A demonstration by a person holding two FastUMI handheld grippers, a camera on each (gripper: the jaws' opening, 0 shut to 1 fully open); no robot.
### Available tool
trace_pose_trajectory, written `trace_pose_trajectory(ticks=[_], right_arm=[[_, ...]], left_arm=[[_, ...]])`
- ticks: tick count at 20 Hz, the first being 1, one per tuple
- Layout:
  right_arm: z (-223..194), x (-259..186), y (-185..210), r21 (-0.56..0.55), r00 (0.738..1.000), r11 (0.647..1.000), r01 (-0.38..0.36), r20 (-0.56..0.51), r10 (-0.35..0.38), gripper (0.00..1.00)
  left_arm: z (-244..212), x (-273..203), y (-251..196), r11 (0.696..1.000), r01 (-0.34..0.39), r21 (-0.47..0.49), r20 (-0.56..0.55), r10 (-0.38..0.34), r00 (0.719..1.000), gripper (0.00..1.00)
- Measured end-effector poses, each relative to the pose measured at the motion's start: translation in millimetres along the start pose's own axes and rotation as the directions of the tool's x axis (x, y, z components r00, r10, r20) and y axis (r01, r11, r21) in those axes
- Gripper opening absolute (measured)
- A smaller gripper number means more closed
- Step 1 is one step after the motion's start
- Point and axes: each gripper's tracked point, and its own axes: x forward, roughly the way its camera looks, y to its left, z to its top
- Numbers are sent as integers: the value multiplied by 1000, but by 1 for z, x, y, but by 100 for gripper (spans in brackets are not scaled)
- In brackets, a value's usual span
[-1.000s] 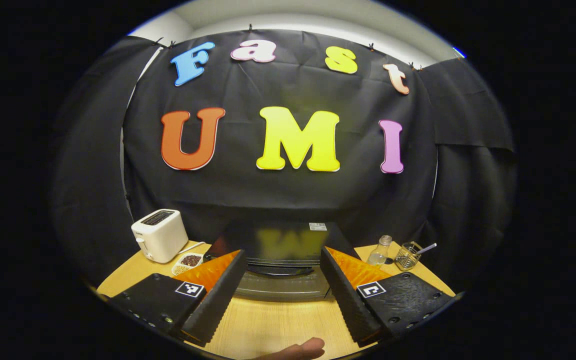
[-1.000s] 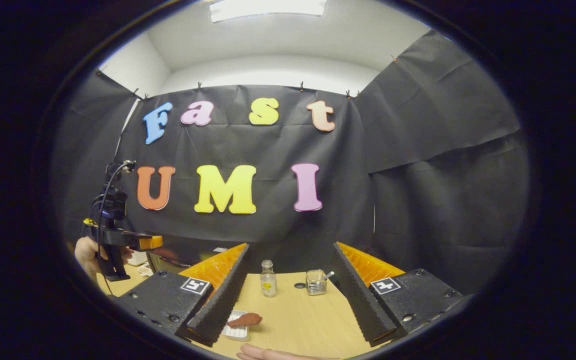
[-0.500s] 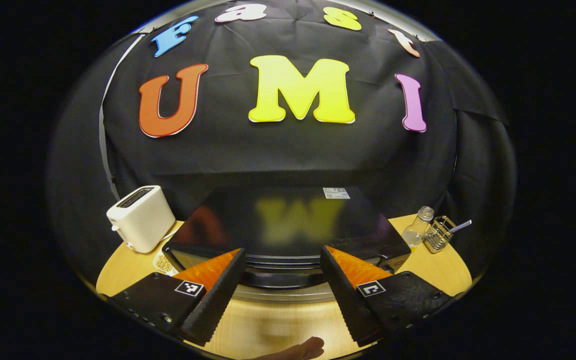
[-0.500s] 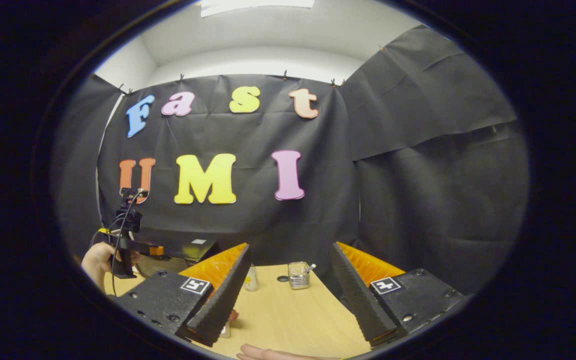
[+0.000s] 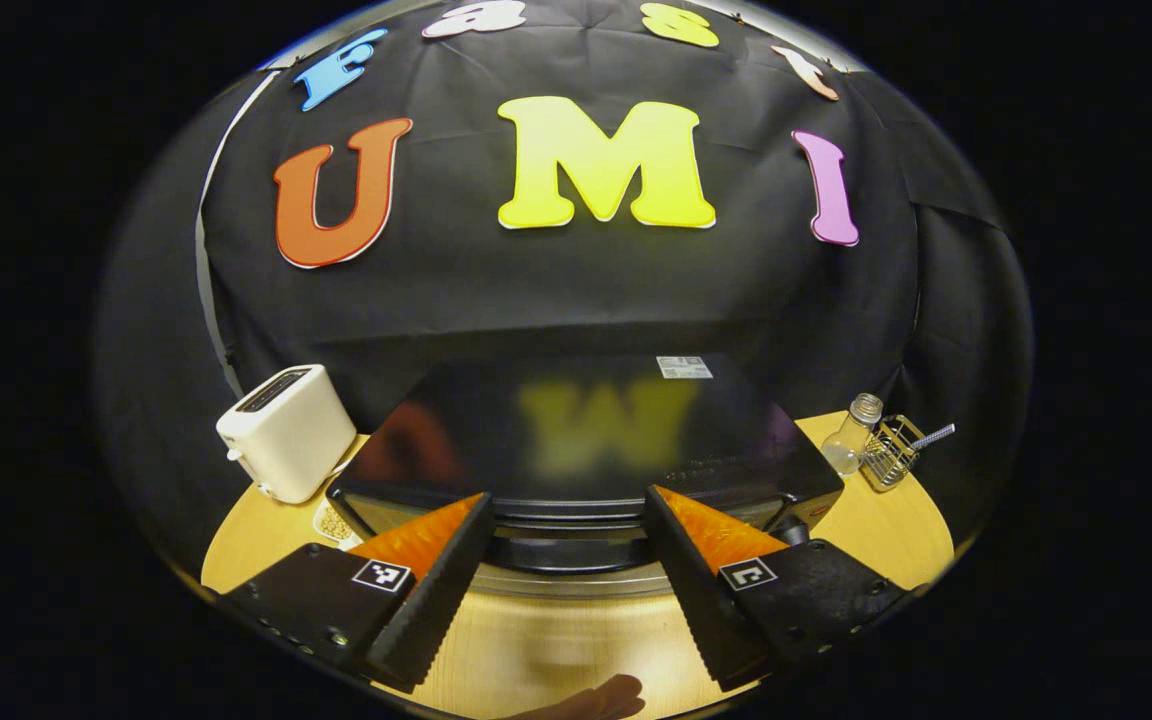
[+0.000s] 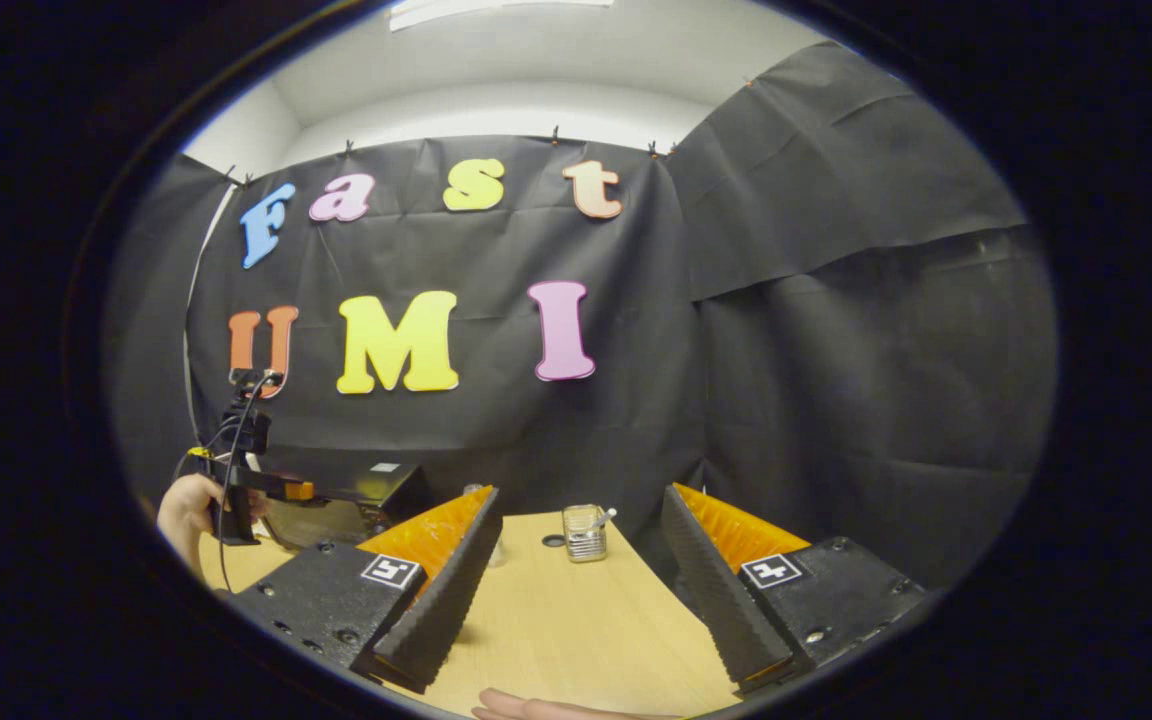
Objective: Open the electric oven with the left hand, put the food in, and close the electric oven.
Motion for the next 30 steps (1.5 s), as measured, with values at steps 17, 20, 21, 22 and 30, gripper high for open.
trace_pose_trajectory(ticks=[17,20,21,22,30], right_arm=[[-8,-17,8,-14,1000,1000,-24,-4,24,100],[-10,-16,10,-13,1000,1000,-25,-7,25,99],[-12,-15,10,-13,1000,1000,-26,-11,26,99],[-13,-16,11,-11,1000,1000,-28,-13,28,100],[-31,-9,20,-14,998,999,-42,-51,41,99]], left_arm=[[-72,-72,-4,1000,22,-1,0,-22,1000,96],[-88,-80,-5,1000,27,-2,-6,-27,1000,96],[-93,-82,-6,1000,28,-5,-9,-28,1000,95],[-98,-84,-7,1000,30,-6,-9,-30,1000,95],[-150,-94,-13,999,32,3,-16,-32,999,94]])
